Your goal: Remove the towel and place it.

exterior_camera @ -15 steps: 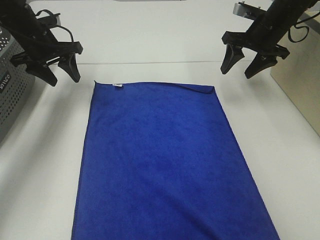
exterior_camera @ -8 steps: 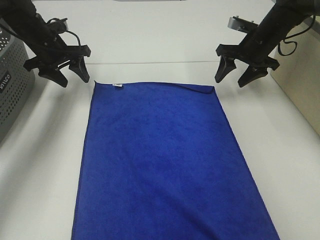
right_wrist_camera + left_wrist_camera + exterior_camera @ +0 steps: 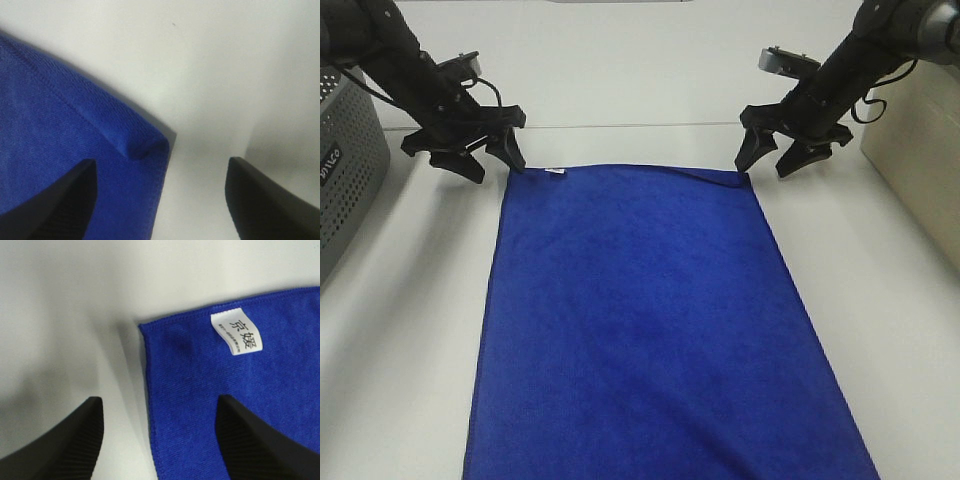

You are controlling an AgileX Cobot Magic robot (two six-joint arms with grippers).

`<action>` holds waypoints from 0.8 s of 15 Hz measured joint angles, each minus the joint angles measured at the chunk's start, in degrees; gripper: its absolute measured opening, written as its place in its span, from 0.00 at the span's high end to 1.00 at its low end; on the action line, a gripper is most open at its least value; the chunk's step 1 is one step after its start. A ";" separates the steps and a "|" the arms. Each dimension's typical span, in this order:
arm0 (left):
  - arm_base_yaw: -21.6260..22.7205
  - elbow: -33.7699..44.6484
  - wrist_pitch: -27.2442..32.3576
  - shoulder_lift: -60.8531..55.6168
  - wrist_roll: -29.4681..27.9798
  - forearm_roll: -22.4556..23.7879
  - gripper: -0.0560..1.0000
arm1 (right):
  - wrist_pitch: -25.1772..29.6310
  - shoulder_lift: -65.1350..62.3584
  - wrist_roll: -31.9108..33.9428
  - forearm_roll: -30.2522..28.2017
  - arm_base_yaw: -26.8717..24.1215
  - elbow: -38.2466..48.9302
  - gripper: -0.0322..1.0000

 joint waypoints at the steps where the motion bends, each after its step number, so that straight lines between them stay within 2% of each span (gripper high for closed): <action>1: 0.00 0.00 -0.63 0.46 0.23 -0.63 0.37 | -0.74 0.69 -0.74 0.06 0.00 0.00 0.31; 5: 0.00 0.00 -2.86 2.23 3.90 -3.84 0.37 | -2.12 2.58 -2.35 2.06 0.00 -0.57 0.31; 12: 0.00 -0.40 -4.81 3.72 5.39 -5.39 0.38 | -2.23 2.69 -3.15 2.52 0.00 -0.69 0.31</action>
